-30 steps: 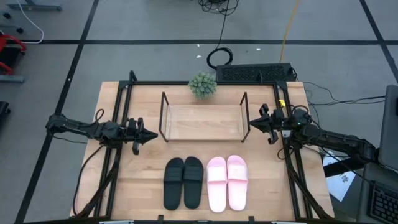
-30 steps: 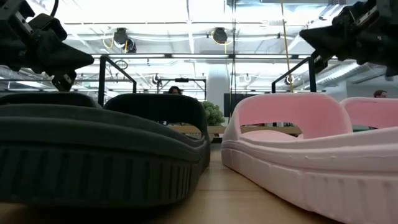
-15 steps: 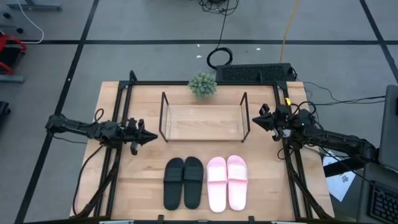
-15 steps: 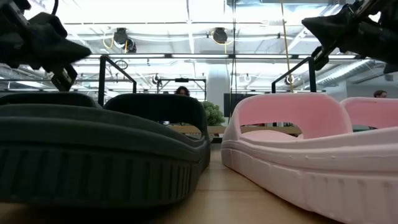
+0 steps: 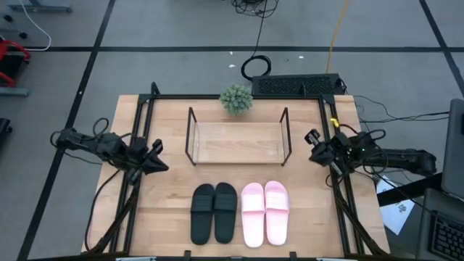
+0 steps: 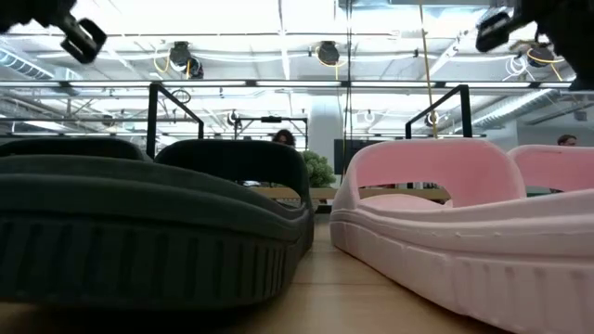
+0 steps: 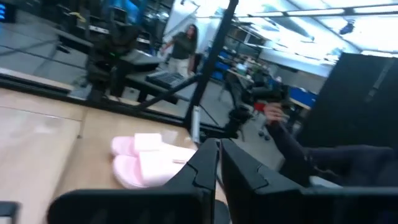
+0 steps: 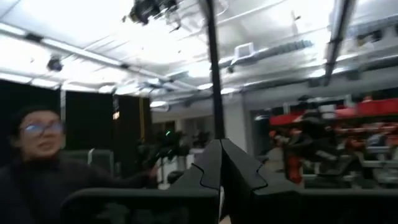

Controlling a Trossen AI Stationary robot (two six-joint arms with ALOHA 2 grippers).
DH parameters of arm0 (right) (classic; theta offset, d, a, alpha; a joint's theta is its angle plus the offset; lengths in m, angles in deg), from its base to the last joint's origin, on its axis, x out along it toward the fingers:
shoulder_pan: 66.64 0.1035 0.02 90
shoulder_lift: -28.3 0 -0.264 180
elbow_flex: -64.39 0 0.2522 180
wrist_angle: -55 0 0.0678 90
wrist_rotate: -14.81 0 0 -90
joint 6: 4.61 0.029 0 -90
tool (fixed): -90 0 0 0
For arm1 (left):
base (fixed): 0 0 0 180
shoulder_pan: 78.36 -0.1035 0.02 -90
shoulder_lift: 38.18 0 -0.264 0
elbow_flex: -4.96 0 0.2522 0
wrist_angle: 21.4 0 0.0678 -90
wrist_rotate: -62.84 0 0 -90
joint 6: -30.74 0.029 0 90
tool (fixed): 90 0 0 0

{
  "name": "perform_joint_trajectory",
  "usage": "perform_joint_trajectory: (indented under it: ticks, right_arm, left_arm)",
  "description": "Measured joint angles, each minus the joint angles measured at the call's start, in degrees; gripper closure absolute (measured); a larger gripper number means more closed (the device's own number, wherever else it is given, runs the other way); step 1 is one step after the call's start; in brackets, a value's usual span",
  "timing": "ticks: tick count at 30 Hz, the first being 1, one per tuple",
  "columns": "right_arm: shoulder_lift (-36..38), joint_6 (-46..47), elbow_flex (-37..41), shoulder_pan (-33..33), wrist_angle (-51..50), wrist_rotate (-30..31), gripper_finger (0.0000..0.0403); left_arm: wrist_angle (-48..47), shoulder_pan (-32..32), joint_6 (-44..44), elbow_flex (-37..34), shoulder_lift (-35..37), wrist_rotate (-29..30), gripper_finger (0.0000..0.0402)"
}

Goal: Pick and place slides into the shelf
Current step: Put the left black slides on the shelf

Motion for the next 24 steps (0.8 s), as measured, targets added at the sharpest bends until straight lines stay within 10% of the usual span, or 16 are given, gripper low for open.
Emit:
perform_joint_trajectory:
  ticks: [13,24]
  right_arm:
    - [-20.1,-31.2,-27.9,25.6,-19.5,3.4,0.0403]
    - [-47.9,-32.1,-55.3,48.8,-55.0,54.4,0.0403]
  left_arm:
    - [-1.6,17.6,5.3,18.5,-18.6,16.4,0.0376]
    - [-13.7,33.4,-1.3,33.4,-40.6,37.7,0.0376]
